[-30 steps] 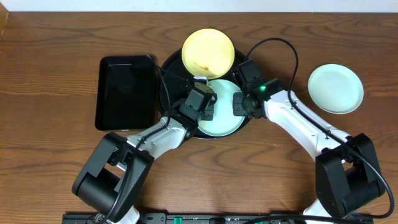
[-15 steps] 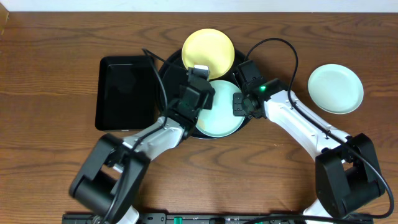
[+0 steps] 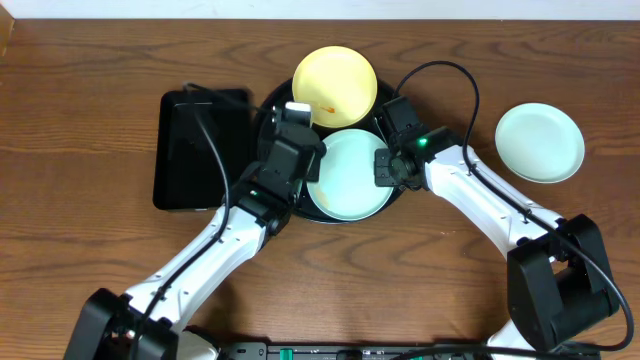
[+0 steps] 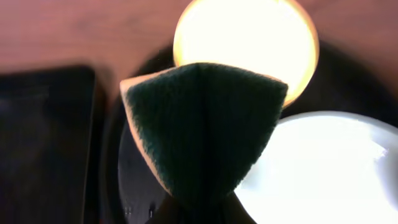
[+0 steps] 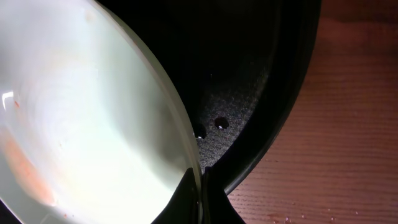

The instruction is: Clean dirty plates on tray and stack at the side

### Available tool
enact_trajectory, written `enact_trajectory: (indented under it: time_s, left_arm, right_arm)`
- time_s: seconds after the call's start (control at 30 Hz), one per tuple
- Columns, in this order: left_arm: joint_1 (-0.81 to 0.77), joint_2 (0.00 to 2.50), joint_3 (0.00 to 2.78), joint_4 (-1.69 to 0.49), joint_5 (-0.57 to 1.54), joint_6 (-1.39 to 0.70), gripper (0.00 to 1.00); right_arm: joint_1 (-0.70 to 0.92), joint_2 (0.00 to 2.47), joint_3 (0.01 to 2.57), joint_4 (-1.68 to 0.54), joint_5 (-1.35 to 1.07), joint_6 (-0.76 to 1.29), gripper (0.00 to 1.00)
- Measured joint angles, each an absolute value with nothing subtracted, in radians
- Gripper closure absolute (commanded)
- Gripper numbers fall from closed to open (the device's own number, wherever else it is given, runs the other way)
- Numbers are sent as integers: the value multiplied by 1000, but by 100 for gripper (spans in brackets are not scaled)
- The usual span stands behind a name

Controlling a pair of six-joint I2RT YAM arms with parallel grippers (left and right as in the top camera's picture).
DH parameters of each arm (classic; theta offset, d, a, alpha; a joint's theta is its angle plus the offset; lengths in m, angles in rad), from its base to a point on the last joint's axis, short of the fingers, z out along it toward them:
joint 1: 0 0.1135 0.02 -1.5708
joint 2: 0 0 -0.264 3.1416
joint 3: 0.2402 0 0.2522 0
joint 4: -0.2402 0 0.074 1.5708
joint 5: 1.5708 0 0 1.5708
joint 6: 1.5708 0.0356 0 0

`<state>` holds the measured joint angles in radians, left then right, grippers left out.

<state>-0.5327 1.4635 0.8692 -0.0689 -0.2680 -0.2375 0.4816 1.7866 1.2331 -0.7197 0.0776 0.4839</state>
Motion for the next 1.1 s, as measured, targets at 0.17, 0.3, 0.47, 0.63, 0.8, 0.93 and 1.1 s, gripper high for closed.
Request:
enact_trajectory:
  time_s: [0.17, 0.3, 0.47, 0.63, 0.8, 0.93, 1.1]
  left_arm:
    - [-533, 1484, 868, -155, -184, -318, 92]
    - [-537, 1487, 868, -198, -125, -393, 93]
    - [-553, 1487, 868, -213, -72, -499, 92]
    - [-583, 1487, 865, -262, -34, -588, 92]
    - [-584, 1487, 860, -255, 72, -688, 93]
    - [-569, 1487, 860, -263, 231, -809, 92]
    - [-522, 1487, 860, -307, 400, -944, 92]
  right_arm:
    - [482, 1787, 1233, -719, 78, 481, 99]
    - [482, 1787, 1233, -719, 78, 480, 99]
    - [482, 1787, 1233, -718, 78, 478, 99]
    - [482, 1787, 1233, -717, 78, 478, 99]
    - [482, 1787, 1233, -717, 78, 477, 99]
    - [482, 1787, 1233, -717, 78, 470, 99]
    - [482, 1787, 1233, -717, 78, 469, 99]
